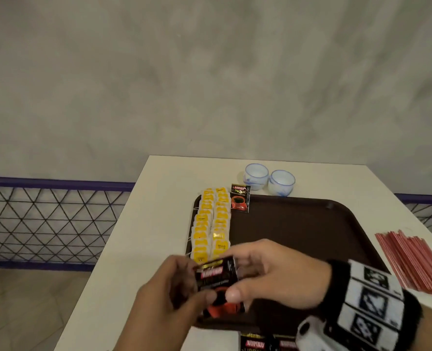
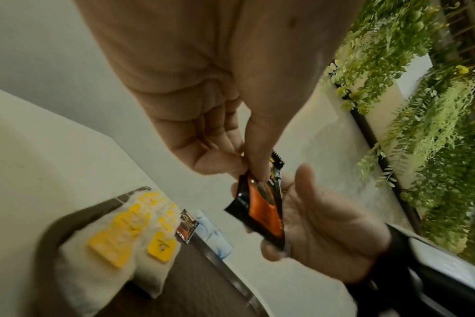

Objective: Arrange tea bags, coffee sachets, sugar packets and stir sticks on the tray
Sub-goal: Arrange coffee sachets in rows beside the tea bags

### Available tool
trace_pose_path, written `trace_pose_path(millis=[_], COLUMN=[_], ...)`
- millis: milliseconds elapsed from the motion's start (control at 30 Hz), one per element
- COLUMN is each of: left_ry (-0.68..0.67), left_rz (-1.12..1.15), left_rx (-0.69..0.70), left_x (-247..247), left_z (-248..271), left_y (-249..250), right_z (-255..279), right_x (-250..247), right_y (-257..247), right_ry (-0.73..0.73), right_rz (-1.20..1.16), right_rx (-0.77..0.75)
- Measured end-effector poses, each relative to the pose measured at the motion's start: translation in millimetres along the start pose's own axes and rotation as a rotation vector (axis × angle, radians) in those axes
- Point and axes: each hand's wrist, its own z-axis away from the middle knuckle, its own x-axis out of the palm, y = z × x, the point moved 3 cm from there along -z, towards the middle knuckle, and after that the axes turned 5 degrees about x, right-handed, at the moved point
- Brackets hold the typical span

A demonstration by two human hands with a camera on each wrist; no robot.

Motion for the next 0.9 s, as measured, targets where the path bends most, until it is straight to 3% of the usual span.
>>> trace_pose_path(millis=[100,200,267,333,433,567,767,900], left_ry=[0.007,-0.08,-0.285,-0.503,-0.645,-0.819,-0.726,-0.741], left_rz=[-0.01,-0.137,-0.35,-0.623,-0.828,-1.016,-0.909,-0.591], left_rx=[0.067,0.059,0.061,0.195,0.36,0.301,0.508,0.303], left_x=[8,21,38,63,102,124,126,112], left_z=[-7,8,23,37,50,50,32,10], left_y=[11,3,-5,-16,-28,-20,-33,-31], right_z=[3,14,21,26,31,33,21,2], right_x=[-1,-28,-49,-64,-72,-74,-97,-115], right_y=[11,22,33,44,51,53,68,80], right_ry=[0.157,0.357,0.487,0.567,0.596,0.567,0.657,0.724], right_rz=[0.009,0.056,0.016,-0.024,-0.026,-0.135,-0.194,-0.192], right_rx=[-0.043,-0.017,0.044,0.102,0.144,0.152,0.223,0.291])
